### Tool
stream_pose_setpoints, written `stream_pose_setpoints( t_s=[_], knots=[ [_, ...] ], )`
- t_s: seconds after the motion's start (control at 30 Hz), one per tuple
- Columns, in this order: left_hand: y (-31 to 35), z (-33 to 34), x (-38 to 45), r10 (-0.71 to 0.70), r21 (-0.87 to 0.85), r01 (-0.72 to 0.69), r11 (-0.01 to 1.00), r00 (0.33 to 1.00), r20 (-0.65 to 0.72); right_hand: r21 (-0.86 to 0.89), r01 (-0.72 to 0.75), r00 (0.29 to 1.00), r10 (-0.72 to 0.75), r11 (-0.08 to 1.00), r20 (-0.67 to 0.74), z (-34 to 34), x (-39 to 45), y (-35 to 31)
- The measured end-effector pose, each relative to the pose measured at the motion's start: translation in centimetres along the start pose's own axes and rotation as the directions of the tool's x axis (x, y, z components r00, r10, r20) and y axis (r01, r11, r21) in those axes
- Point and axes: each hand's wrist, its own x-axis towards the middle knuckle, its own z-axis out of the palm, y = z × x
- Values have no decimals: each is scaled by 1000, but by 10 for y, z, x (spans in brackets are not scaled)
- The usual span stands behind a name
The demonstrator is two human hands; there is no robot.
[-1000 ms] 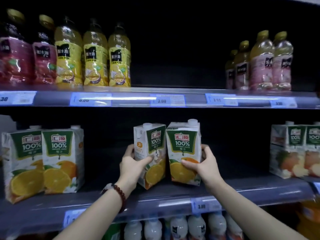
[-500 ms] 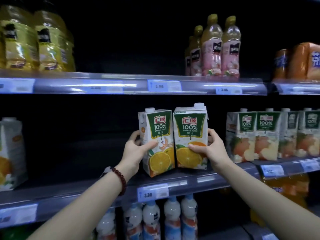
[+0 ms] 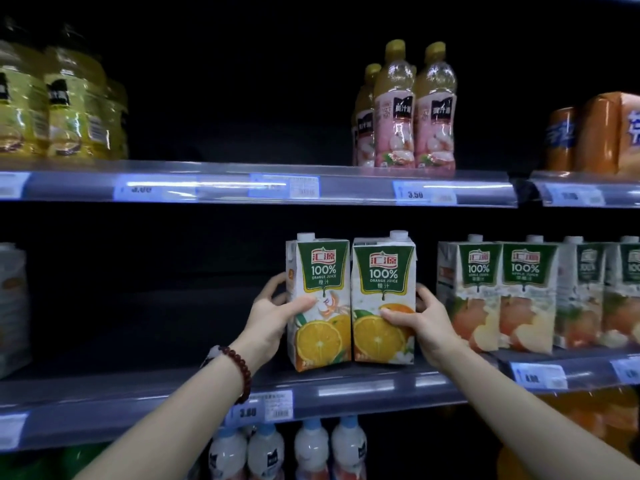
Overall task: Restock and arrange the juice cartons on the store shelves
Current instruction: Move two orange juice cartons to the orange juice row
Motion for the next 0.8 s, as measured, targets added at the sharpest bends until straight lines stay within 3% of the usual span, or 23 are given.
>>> stream_pose_setpoints(
  t_s=[0.2,0.4,0.7,0.8],
  knots=[
    [-4,-21,3,-55,3,55,998,998,-5,68,-89,986,79,994,146,7,11,9],
    [3,-39,-4,-96,45,94,995,994,54,124,-111,983,91,986,161,22,13,22],
    [-3,-36,-5,-121,-5,122,993,993,6,34,-109,981,102,993,166,21,10,27],
    [-3,-33,-10,-114,-12,114,993,993,11,-89,-74,989,85,993,124,23,2,26]
  ],
)
